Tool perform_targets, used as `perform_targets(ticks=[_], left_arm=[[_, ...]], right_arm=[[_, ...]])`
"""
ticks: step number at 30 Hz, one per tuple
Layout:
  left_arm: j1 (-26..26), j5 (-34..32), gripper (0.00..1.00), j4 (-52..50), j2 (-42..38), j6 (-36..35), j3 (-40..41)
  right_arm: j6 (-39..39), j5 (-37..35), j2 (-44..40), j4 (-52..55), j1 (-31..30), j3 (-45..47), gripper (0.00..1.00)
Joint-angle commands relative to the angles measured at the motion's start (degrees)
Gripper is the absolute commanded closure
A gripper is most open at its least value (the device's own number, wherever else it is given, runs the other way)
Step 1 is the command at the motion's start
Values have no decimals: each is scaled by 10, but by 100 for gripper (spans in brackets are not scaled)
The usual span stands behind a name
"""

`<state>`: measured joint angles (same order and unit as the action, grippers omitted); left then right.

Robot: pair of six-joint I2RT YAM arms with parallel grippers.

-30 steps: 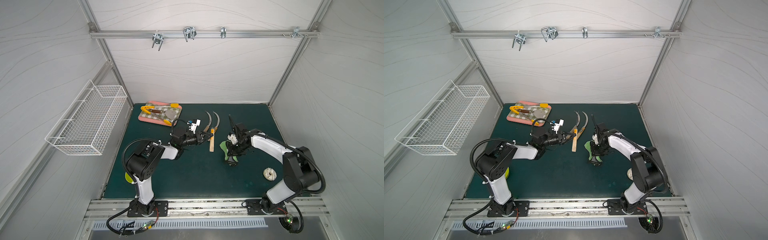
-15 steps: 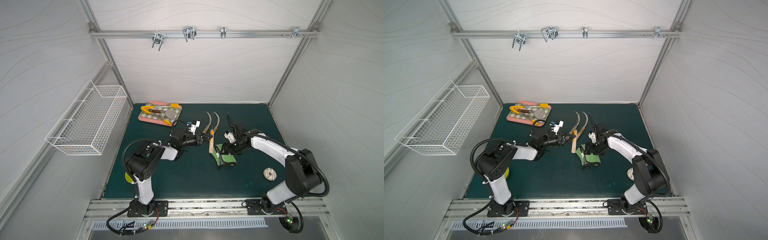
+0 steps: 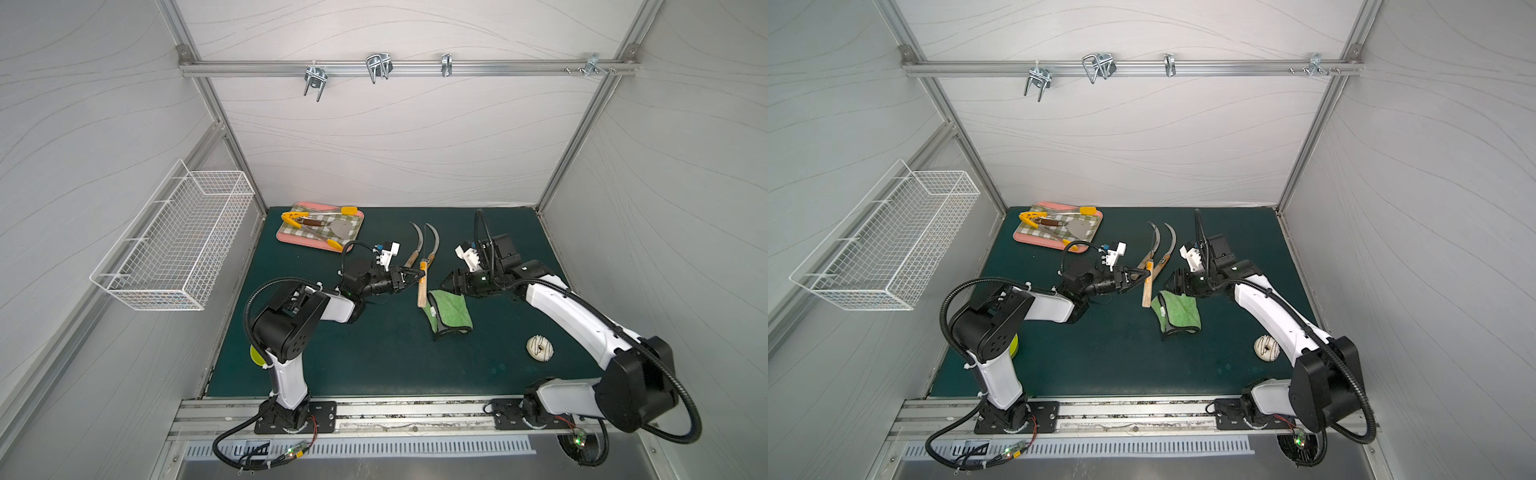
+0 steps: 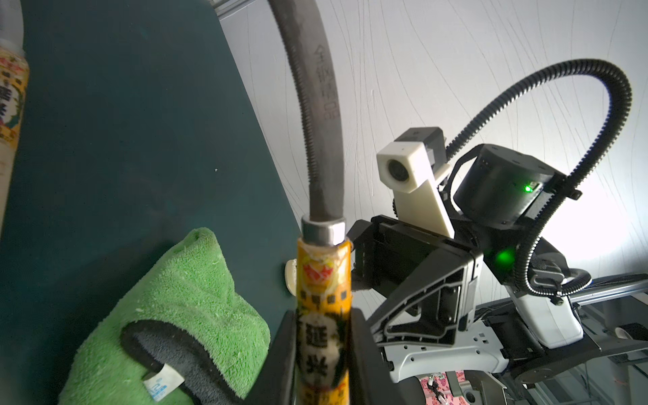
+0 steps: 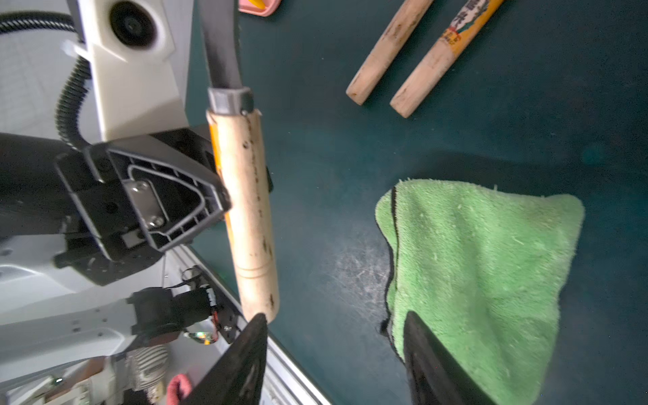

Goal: Wipe small sickles with rags
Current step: Adjust the small sickle.

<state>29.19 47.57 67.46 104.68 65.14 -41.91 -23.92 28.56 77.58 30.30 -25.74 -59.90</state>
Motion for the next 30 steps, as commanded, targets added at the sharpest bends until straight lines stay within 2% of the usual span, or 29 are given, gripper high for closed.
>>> perform_targets(ticks=[1,14,26,27,30], left_arm=[[6,16,100,38,-25,-2,-2],[38,5,100,-23,-37,-46,-14],[50,2,100,-23,-34,-50,-17],[51,0,99,-22,-34,-49,-16],[53,-3,81,-15,-34,-43,-12]], right_arm=[[-40,51,23,-60,2,-26,41],[-65,60,84,-95,-13,-67,45],[-86,84,89,-136,-14,-48,83],[-92,83,84,-143,-14,-43,84],[-116,74,68,-166,-14,-28,87]])
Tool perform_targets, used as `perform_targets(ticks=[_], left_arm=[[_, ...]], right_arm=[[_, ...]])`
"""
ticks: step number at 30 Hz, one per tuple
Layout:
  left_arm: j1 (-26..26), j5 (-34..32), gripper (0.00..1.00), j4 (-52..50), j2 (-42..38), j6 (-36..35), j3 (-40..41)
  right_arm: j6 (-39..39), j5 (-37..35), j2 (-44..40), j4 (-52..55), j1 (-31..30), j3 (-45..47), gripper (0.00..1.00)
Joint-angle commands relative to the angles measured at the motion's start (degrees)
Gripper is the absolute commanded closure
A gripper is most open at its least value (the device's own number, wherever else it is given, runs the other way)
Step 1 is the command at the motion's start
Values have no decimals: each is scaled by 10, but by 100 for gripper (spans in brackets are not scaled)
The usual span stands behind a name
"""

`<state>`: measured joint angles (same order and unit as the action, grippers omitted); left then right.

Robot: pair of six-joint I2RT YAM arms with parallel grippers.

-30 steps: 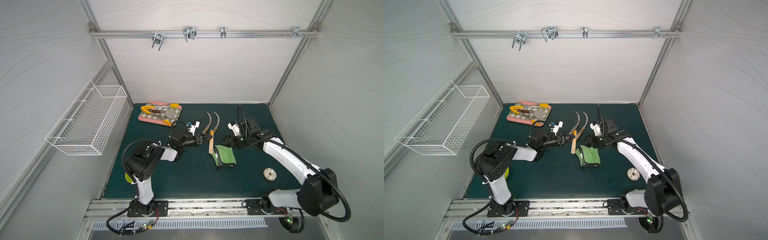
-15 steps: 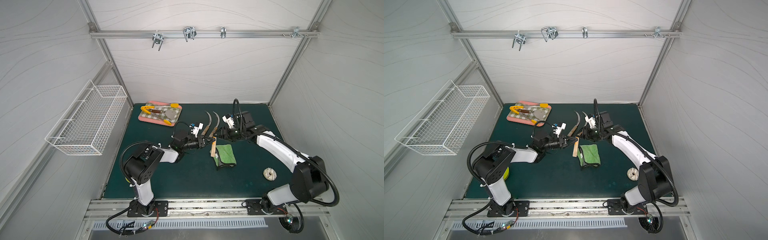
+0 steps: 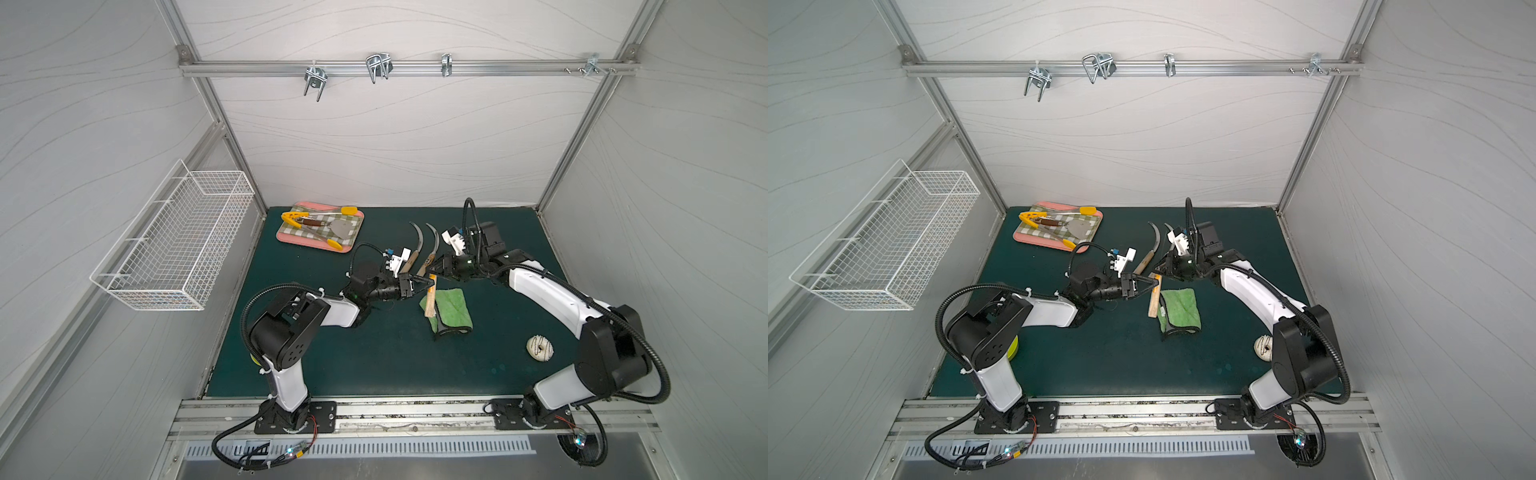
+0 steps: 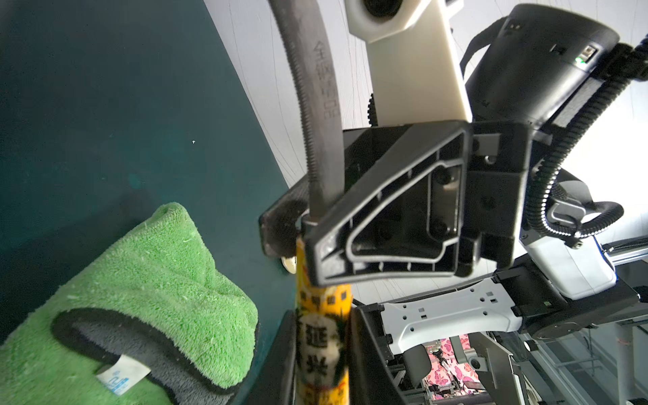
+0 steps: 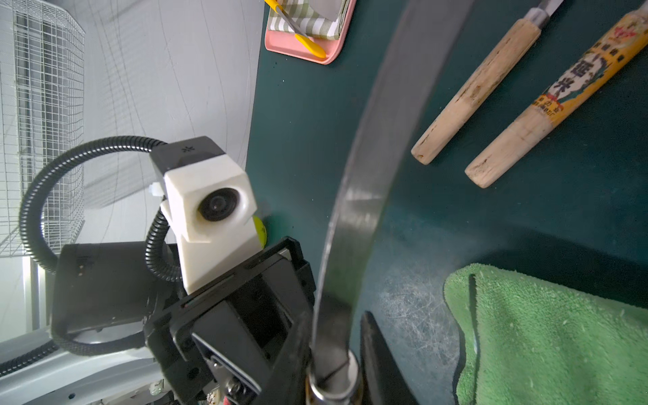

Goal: Wipe small sickles with rags
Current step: Adjust the small sickle.

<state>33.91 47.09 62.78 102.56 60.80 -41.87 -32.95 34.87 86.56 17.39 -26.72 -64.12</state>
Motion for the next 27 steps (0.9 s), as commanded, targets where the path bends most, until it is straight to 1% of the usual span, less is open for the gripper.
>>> perform_targets(ticks=[1,5,6,8,10,11,16,24,27], left_arm=[[6,-1,75,37,-13,2,-10],[19,-11,62,57,-9,13,-3],[23,-13,44,60,-7,13,-2],[30,-17,30,73,-1,17,-2],[37,-20,19,83,6,23,-2],[40,-20,1,90,12,26,-3],[50,-25,1,110,28,37,-9],[58,-27,1,103,18,29,-15],[58,-27,1,85,8,19,-17]], right_arm=[[-36,5,-27,-45,-4,20,88],[-86,-26,-53,-84,-4,46,91],[-97,-35,-60,-93,-5,51,91],[-110,-54,-71,-96,-8,55,91],[-123,-71,-82,-102,-9,58,91],[-130,-81,-89,-105,-9,61,91],[-156,-110,-106,-122,-10,70,91],[-153,-111,-97,-126,-11,73,91],[-151,-107,-90,-126,-11,75,91]])
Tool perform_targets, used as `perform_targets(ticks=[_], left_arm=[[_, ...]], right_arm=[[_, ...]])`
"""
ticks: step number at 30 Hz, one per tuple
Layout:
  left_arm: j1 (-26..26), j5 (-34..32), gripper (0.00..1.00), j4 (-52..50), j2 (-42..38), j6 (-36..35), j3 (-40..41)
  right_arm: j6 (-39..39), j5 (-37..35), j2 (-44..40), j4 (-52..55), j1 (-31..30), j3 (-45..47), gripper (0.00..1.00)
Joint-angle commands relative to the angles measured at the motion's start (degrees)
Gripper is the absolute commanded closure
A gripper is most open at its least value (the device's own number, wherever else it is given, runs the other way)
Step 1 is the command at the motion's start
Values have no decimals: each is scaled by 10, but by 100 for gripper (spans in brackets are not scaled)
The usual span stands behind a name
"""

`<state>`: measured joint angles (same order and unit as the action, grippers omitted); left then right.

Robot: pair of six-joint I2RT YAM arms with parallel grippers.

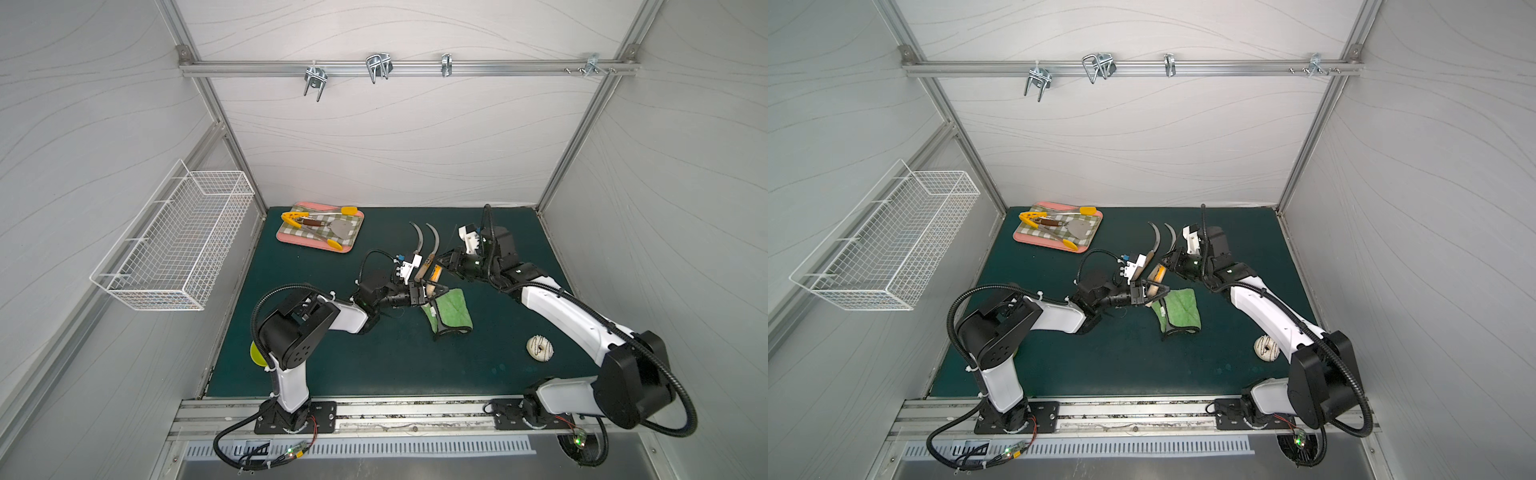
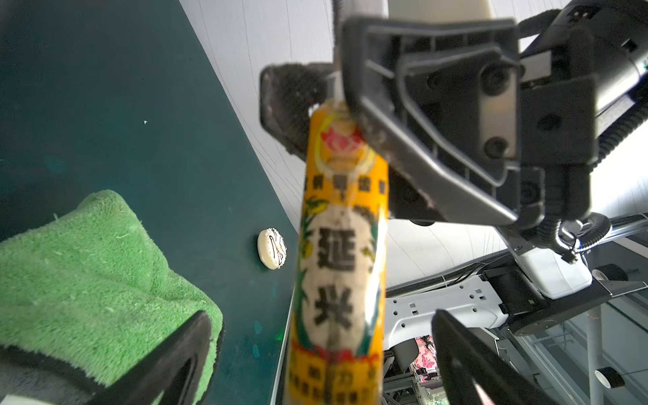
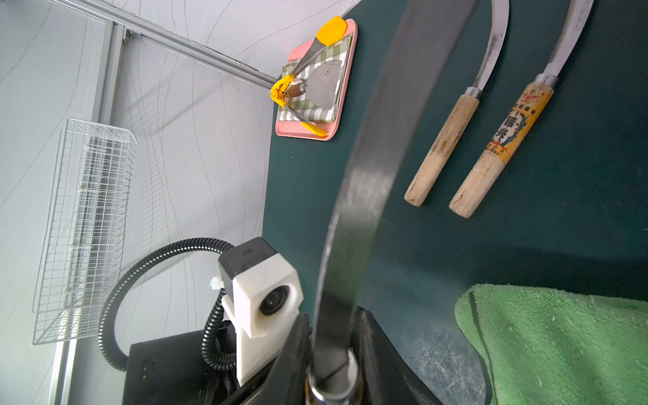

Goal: Wipe small sickles with rags
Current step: Adjust the small sickle.

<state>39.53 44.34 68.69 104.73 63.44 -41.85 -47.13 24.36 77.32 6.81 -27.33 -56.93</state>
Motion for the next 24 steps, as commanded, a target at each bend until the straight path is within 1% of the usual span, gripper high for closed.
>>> perform_targets(ticks=[1,8,11,13,14,15,20,24], left_arm=[[3,0,1,19,-15,-11,-20],[3,7,1,9,-21,-10,-35],[4,11,4,17,-21,-5,-41],[4,13,17,29,-19,2,-43],[4,15,32,29,-18,4,-45],[4,16,42,31,-18,5,-46],[4,21,63,37,-15,11,-48],[6,23,69,29,-14,9,-51]], right_arm=[[-8,1,4,-22,-6,4,91],[3,5,3,-11,-8,1,90],[5,7,4,-12,-10,6,90],[8,9,7,-11,-11,6,90],[9,10,7,-11,-11,6,90],[9,11,9,-12,-11,6,90],[11,12,14,-21,-12,3,90],[2,16,20,-35,-13,-2,90]])
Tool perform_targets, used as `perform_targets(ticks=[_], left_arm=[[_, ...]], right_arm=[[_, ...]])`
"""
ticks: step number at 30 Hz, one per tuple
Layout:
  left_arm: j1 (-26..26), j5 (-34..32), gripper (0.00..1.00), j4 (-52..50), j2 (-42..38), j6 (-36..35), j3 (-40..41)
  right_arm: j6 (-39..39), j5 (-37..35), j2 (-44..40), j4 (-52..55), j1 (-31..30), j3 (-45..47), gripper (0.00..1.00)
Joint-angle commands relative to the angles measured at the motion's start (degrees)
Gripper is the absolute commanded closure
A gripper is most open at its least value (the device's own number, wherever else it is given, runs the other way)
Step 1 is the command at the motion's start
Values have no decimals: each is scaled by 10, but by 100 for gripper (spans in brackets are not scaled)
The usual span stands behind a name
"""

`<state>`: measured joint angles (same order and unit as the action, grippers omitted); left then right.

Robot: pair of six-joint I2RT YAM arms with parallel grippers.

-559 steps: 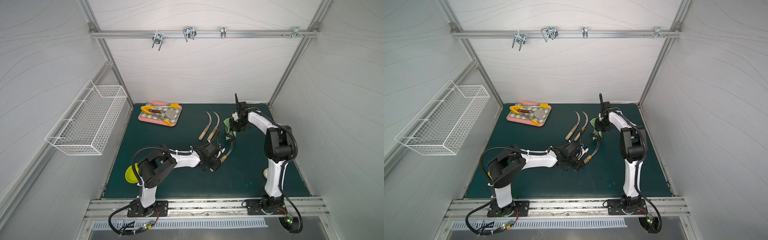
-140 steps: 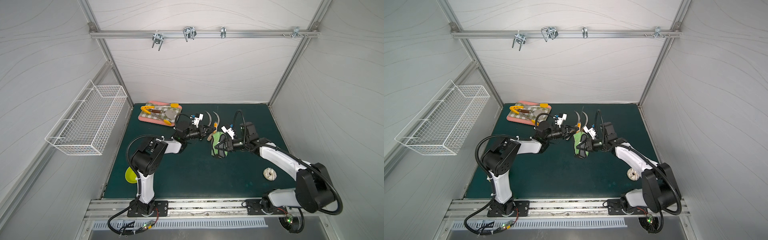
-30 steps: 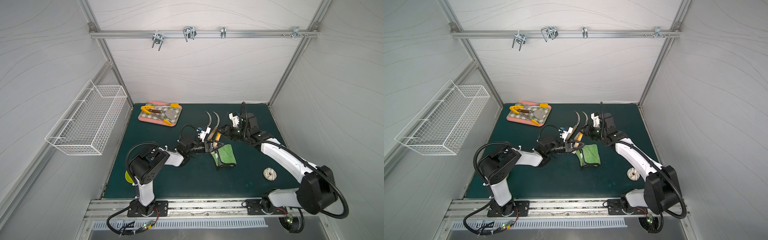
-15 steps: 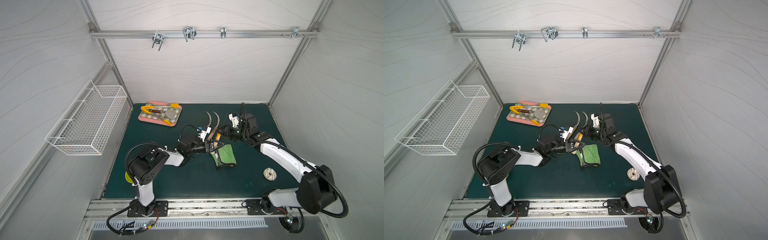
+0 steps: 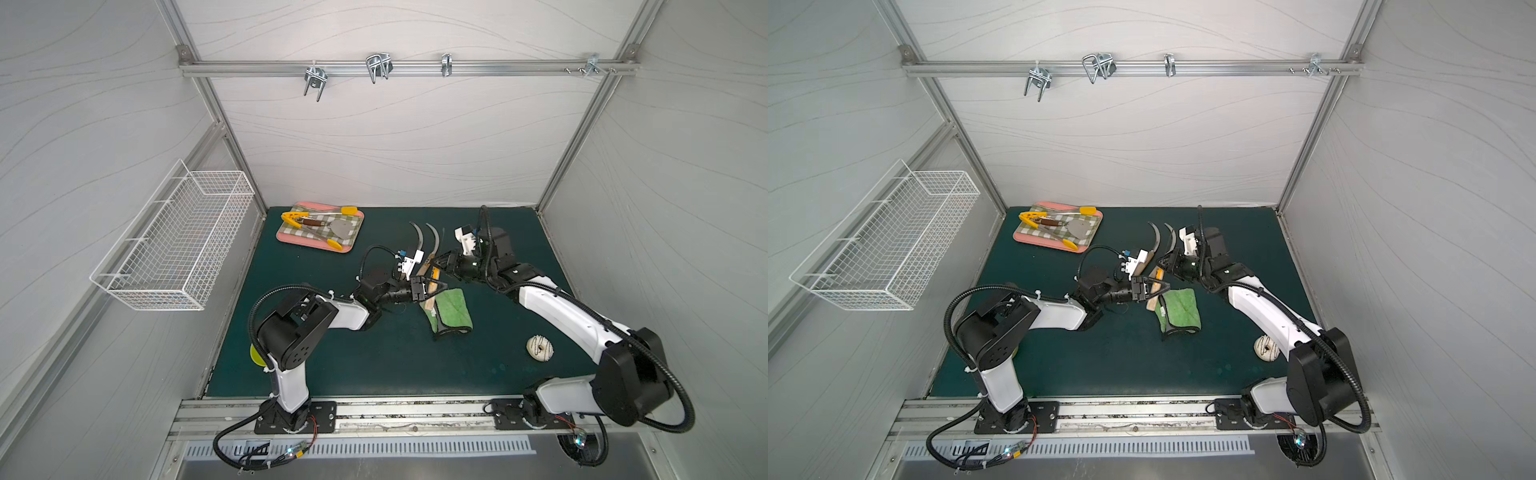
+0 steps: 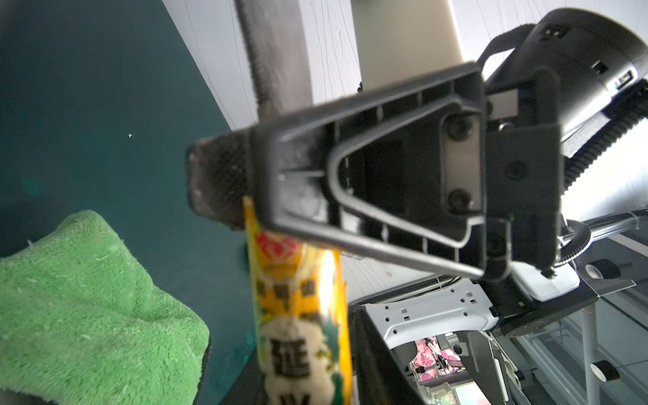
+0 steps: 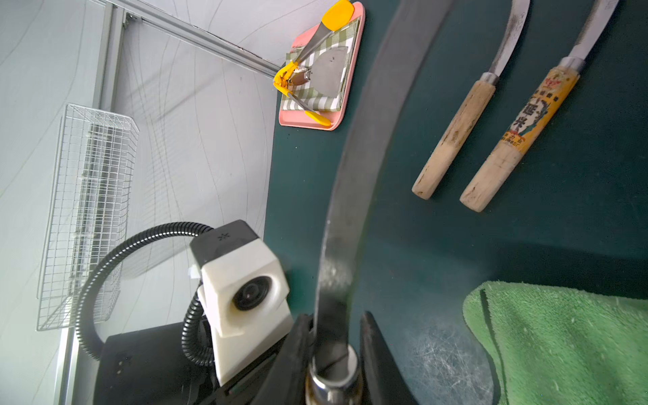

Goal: Wipe small sickles with rags
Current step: Adjust the small sickle, then pick up the rag from the center of the board.

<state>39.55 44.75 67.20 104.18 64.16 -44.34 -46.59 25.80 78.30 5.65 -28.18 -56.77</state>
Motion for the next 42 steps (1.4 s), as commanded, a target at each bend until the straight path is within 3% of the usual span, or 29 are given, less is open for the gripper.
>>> perform_targets(ticks=[1,4,6,14,23,27,33,42], left_arm=[[7,19,71,41,-8,0,-27],[7,19,79,37,-3,1,-30],[7,15,100,32,2,3,-31],[7,3,100,35,9,-2,-27],[1,-11,100,1,-11,-38,0],[-10,-19,100,-4,-21,-45,21],[-36,-23,100,-13,-33,-56,63],[-47,-35,100,-13,-67,-70,120]], right_arm=[[-5,5,12,-26,-5,-5,90],[-7,8,13,-31,-9,-7,90],[-7,6,11,-31,-12,-5,90],[0,0,-12,-20,-15,8,89],[88,-62,-66,102,-14,-1,47],[147,-97,-100,198,-14,-23,37],[228,-139,-94,333,4,-35,34],[264,-157,36,341,9,-23,33]])
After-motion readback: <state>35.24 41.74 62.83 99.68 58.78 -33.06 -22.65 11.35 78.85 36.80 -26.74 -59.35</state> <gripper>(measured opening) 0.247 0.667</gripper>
